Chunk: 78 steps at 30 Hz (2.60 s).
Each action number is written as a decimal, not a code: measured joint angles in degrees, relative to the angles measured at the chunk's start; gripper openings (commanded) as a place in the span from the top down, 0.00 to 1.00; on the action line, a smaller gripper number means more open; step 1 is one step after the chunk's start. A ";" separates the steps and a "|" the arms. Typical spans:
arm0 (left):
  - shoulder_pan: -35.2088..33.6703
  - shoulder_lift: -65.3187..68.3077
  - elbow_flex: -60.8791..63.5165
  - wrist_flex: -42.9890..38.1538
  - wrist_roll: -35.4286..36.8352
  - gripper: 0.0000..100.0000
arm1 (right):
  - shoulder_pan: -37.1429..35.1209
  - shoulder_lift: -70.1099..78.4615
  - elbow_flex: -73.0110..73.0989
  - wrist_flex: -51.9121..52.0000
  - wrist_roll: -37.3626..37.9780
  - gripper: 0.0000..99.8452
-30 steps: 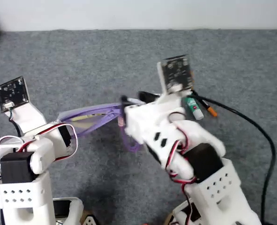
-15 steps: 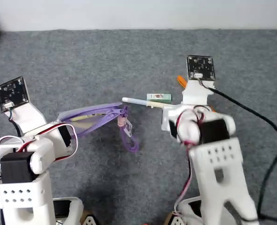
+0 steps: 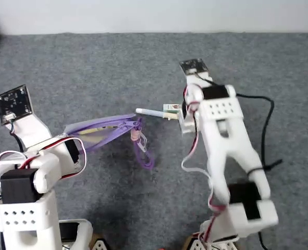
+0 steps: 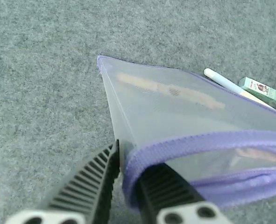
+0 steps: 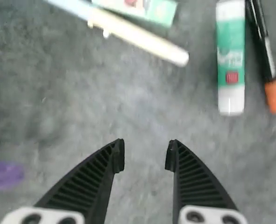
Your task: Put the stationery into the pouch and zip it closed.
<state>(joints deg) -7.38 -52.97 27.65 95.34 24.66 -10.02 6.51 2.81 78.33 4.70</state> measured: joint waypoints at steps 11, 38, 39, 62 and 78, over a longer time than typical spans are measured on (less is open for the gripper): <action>0.00 0.00 0.00 0.00 0.00 0.99 | 5.54 22.15 -21.63 0.00 5.01 0.85; 0.00 0.00 0.00 0.00 0.00 0.99 | 10.29 50.37 -52.48 0.44 9.49 0.98; 0.00 0.00 0.00 0.00 0.00 0.99 | 10.20 50.37 -52.57 1.58 9.49 0.99; 0.00 0.00 0.00 0.00 0.00 0.99 | 0.62 20.75 -43.87 22.15 1.85 0.99; 0.00 0.00 0.00 0.00 0.00 0.99 | -24.97 -30.33 -4.13 16.44 -17.41 0.99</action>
<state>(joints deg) -7.38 -52.97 27.65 95.34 24.66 -34.99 -23.82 -1.32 94.77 -12.70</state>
